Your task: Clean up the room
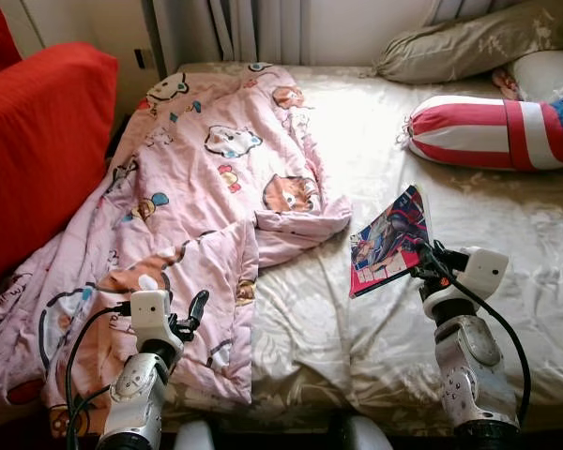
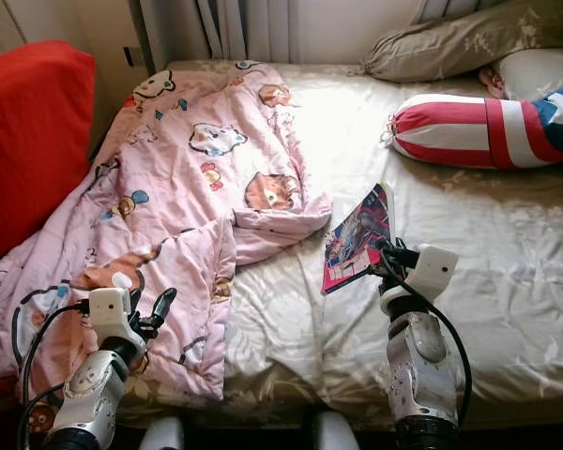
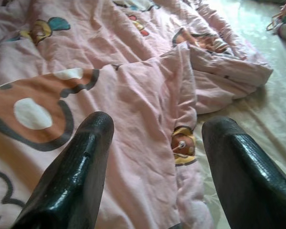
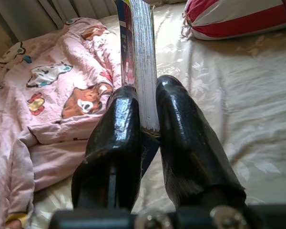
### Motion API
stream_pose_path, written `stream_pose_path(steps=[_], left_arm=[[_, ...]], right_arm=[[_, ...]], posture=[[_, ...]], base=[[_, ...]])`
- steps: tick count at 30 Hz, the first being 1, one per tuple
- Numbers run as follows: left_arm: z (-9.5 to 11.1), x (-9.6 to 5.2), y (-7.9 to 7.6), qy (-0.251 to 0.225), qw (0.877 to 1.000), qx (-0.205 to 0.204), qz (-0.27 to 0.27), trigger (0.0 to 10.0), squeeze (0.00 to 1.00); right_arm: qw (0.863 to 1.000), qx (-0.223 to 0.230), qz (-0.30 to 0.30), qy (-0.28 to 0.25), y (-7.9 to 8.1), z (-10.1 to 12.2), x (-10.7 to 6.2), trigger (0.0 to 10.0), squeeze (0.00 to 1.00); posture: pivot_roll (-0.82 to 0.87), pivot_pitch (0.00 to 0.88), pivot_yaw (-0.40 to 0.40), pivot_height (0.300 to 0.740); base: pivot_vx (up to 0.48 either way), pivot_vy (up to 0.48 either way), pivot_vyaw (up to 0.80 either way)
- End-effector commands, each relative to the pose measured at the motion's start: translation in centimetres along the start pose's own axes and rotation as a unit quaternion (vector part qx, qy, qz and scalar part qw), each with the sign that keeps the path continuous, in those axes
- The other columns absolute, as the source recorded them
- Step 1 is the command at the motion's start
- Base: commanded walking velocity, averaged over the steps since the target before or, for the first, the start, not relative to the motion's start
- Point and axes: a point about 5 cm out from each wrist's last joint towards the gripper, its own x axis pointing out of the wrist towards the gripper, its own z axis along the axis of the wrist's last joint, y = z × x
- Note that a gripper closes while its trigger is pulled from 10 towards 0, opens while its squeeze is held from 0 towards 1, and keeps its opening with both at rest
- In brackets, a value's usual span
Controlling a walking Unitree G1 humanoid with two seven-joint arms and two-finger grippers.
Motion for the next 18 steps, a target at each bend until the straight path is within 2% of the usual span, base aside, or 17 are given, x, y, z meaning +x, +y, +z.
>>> stream_pose_path(steps=[1,8,10,13,18], left_arm=[[-0.6,-0.5,0.6,0.013,1.000,0.002,0.008,10.0,0.00],[-0.9,-0.9,1.0,0.016,1.000,0.005,0.011,10.0,0.00],[-0.9,-0.9,1.0,0.016,1.000,0.005,0.011,10.0,0.00],[-0.9,-0.9,1.0,0.015,1.000,0.005,0.011,10.0,0.00],[-0.8,-0.8,0.9,0.012,1.000,0.004,0.011,10.0,0.00]], right_arm=[[1.000,-0.002,-0.007,-0.022,-0.1,0.6,0.2,10.0,0.00],[0.999,-0.009,-0.031,-0.001,-1.2,-0.9,-0.6,10.0,0.00],[0.999,-0.020,-0.026,-0.003,-1.1,-0.9,-0.7,10.0,0.00],[1.000,-0.013,-0.021,-0.008,-0.9,-0.7,-0.7,10.0,0.00],[1.000,-0.006,-0.012,-0.018,-0.7,-0.3,-0.3,10.0,0.00]], posture=[[-0.01,0.081,-0.054,0.663],[-0.01,0.106,-0.051,0.663],[-0.01,0.110,-0.052,0.663],[-0.01,0.114,-0.053,0.663],[-0.01,0.118,-0.058,0.698]], base=[[0.000,0.000,0.00],[0.000,0.000,0.00],[0.000,0.000,0.00],[0.000,0.000,0.00],[0.000,0.000,0.00]])
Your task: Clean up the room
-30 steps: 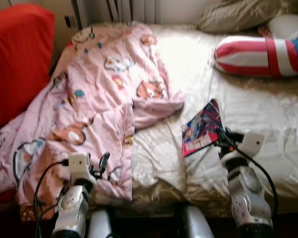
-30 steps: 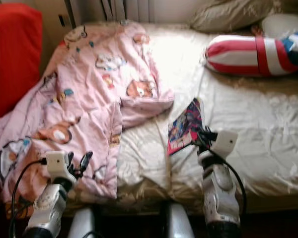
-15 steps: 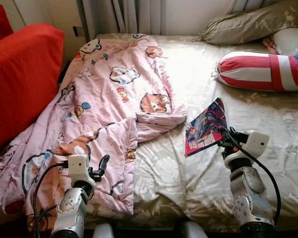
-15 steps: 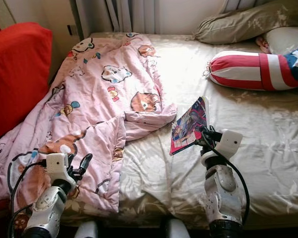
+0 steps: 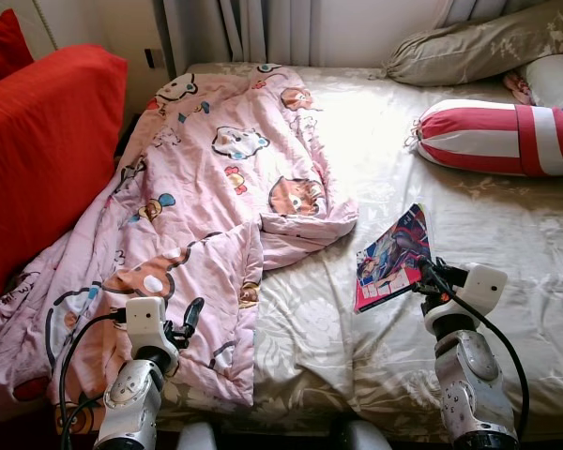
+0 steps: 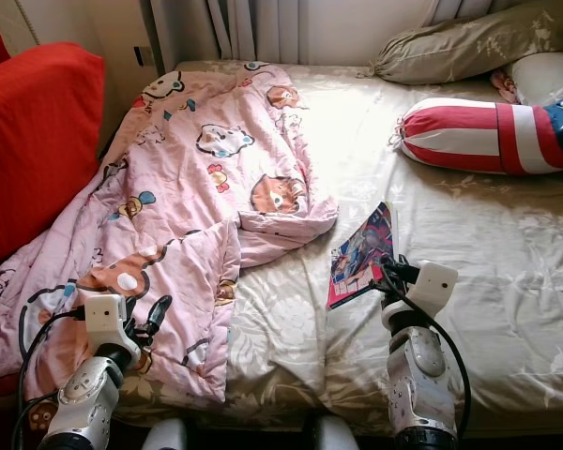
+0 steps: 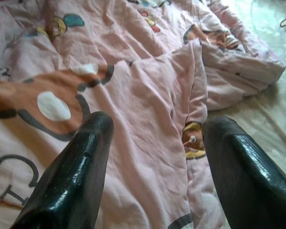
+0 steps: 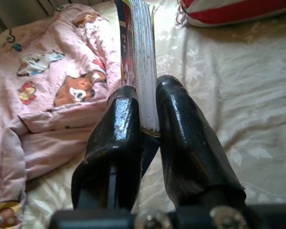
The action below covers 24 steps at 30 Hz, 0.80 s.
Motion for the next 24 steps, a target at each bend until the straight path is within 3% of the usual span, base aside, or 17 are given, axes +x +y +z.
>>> stream_pose_path(steps=[1,7,24], left_arm=[[-0.36,-0.34,0.38,0.006,1.000,0.000,0.006,10.0,0.00],[-0.38,-0.43,0.43,0.004,1.000,-0.002,0.009,10.0,0.00],[-0.40,-0.51,0.19,-0.001,1.000,0.008,0.004,10.0,0.00]], right_arm=[[0.999,-0.004,0.010,-0.035,0.33,1.47,0.55,10.0,0.00],[0.999,0.001,0.018,-0.037,0.64,1.37,0.53,10.0,0.00],[1.000,-0.016,-0.004,-0.025,0.22,0.85,0.54,10.0,0.00]], posture=[[-0.01,0.119,-0.059,0.708],[0.00,0.123,-0.064,0.740],[0.00,0.133,-0.068,0.740]], base=[[0.000,0.000,0.00],[0.000,0.000,0.00],[0.000,-0.020,0.00]])
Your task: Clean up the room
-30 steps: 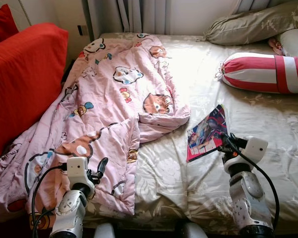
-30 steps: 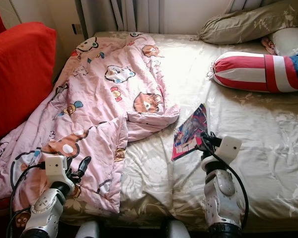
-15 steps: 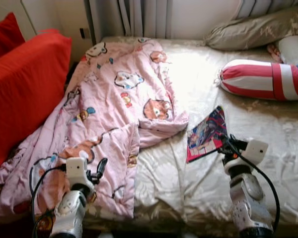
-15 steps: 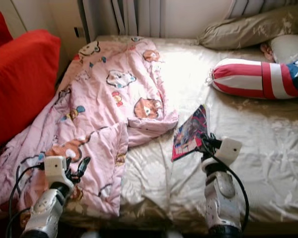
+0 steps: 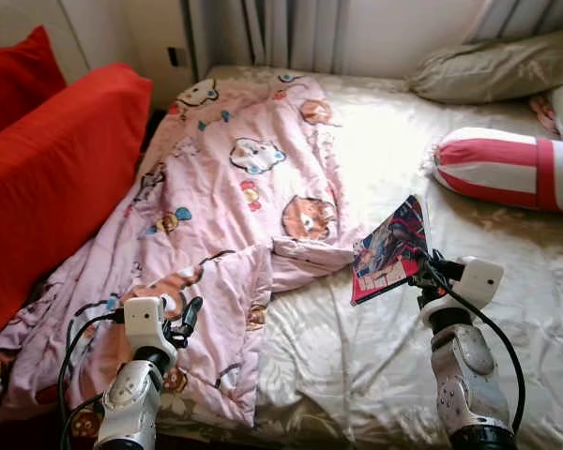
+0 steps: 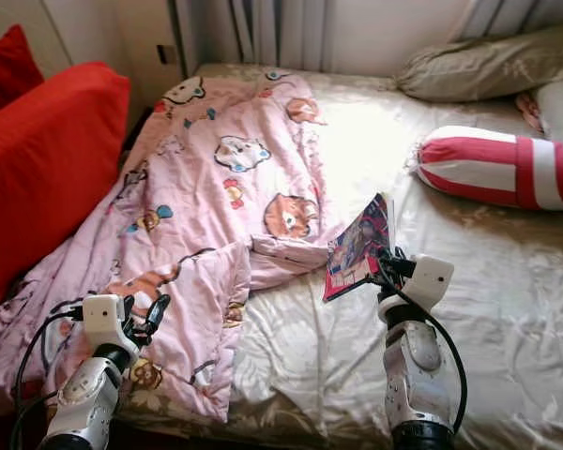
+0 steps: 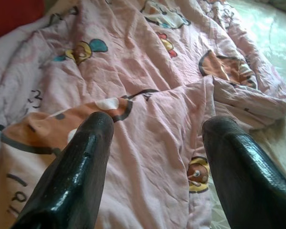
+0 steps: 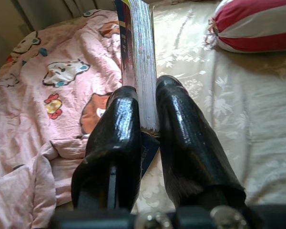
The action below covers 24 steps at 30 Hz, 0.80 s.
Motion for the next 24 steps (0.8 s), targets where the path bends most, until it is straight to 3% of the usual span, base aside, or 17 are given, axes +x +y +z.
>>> stream_pose_path(steps=[1,9,24], left_arm=[[-0.55,-0.47,0.10,0.009,1.000,0.006,0.001,10.0,0.00],[-0.53,-0.52,0.12,0.008,1.000,0.007,0.001,10.0,0.00],[-0.55,-0.63,0.18,0.007,1.000,0.009,0.001,10.0,0.00]], right_arm=[[1.000,-0.006,-0.010,-0.015,-0.42,0.50,0.03,10.0,0.00],[1.000,-0.007,-0.019,-0.015,-0.67,0.52,0.05,10.0,0.00],[1.000,-0.010,-0.006,-0.006,-0.24,0.19,0.18,10.0,0.00]], posture=[[0.00,0.134,-0.069,0.740],[0.00,0.142,-0.069,0.740],[0.00,0.147,-0.069,0.740]], base=[[0.000,-0.424,0.00],[0.000,-0.450,-0.46],[0.000,-0.480,0.00]])
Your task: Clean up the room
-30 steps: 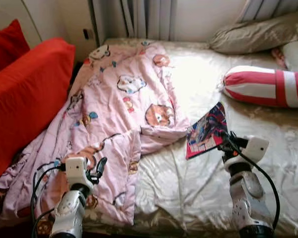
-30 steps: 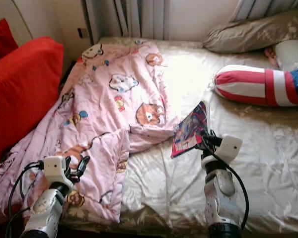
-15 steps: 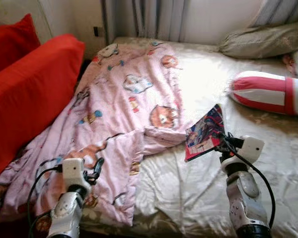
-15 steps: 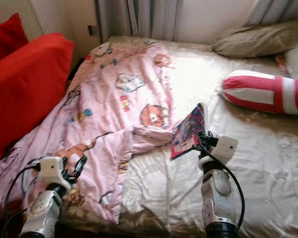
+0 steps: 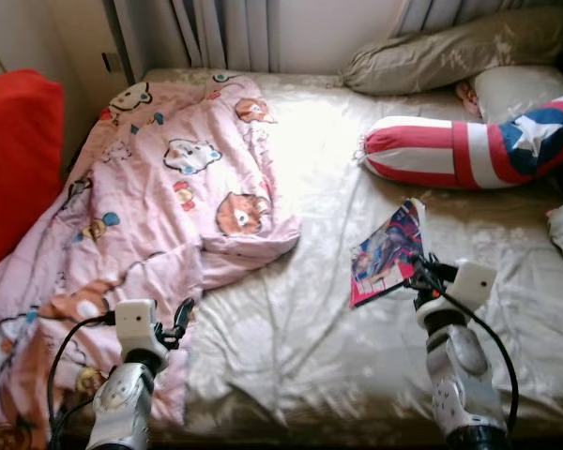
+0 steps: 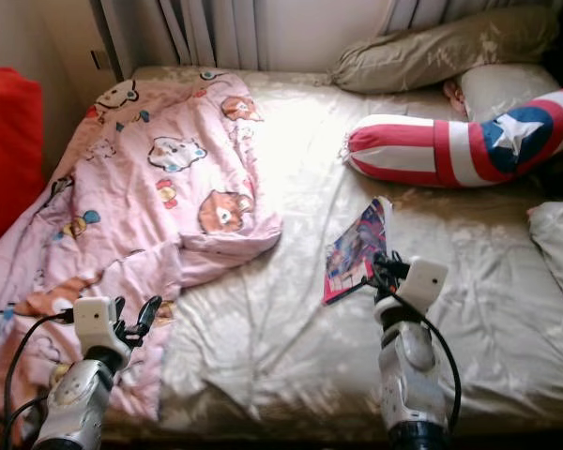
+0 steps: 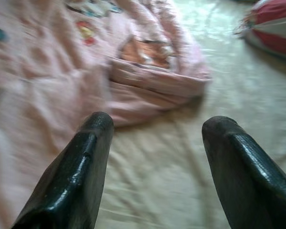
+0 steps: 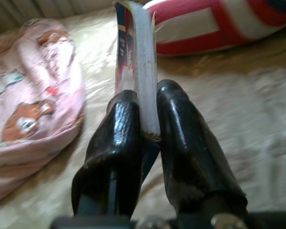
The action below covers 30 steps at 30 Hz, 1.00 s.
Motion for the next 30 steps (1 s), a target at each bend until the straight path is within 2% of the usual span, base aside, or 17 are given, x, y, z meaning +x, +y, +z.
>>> stream_pose_path(steps=[1,18,30], left_arm=[[0.1,-0.2,0.7,0.000,1.000,0.011,0.006,10.0,0.00],[0.0,-0.2,0.5,0.003,1.000,0.010,0.000,10.0,0.00],[-0.1,-0.5,0.6,0.005,1.000,0.007,-0.002,10.0,0.00]], right_arm=[[1.000,0.000,0.008,-0.020,0.3,0.9,0.3,10.0,0.00],[1.000,-0.003,-0.005,0.002,-0.2,-0.1,0.0,10.0,0.00],[1.000,-0.007,-0.003,0.018,-0.3,-1.0,-0.4,10.0,0.00]], posture=[[0.00,0.147,-0.069,0.740],[-0.01,0.158,-0.062,0.740],[-0.01,0.155,-0.051,0.740]], base=[[0.000,-0.480,0.00],[0.000,-0.474,0.00],[0.000,0.000,0.00]])
